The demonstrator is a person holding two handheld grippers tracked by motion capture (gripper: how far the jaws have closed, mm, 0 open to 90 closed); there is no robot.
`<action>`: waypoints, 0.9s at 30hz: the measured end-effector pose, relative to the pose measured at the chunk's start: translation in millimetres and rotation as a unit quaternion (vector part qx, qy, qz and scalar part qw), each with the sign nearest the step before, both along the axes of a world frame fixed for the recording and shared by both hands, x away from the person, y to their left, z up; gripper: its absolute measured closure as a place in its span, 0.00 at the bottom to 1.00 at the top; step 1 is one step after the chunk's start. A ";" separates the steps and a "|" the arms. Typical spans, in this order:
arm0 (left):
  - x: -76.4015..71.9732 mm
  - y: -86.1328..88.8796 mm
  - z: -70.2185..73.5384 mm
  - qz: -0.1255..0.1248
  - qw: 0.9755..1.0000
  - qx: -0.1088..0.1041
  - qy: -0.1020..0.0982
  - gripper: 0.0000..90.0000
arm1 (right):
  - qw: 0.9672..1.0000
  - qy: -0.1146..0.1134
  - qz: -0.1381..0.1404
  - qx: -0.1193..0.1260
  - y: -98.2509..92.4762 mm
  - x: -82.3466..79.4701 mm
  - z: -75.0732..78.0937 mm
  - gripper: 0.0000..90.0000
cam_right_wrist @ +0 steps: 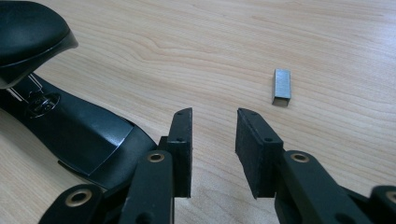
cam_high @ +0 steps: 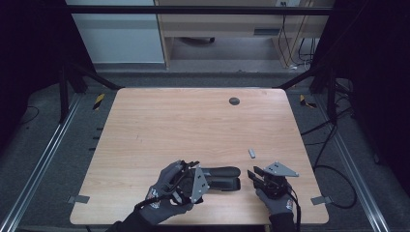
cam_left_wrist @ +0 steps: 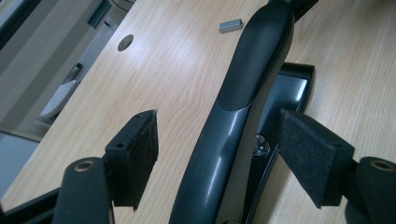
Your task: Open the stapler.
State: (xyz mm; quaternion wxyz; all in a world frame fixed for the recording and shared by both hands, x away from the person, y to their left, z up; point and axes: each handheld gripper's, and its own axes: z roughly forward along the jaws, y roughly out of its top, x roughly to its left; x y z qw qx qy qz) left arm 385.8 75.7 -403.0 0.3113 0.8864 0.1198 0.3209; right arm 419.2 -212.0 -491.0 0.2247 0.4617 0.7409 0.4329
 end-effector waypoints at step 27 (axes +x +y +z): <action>-2.2 -32.0 -10.5 -0.007 0.999 0.040 -0.033 0.32 | 1.000 0.007 0.005 -0.005 -0.3 1.3 -2.5 0.84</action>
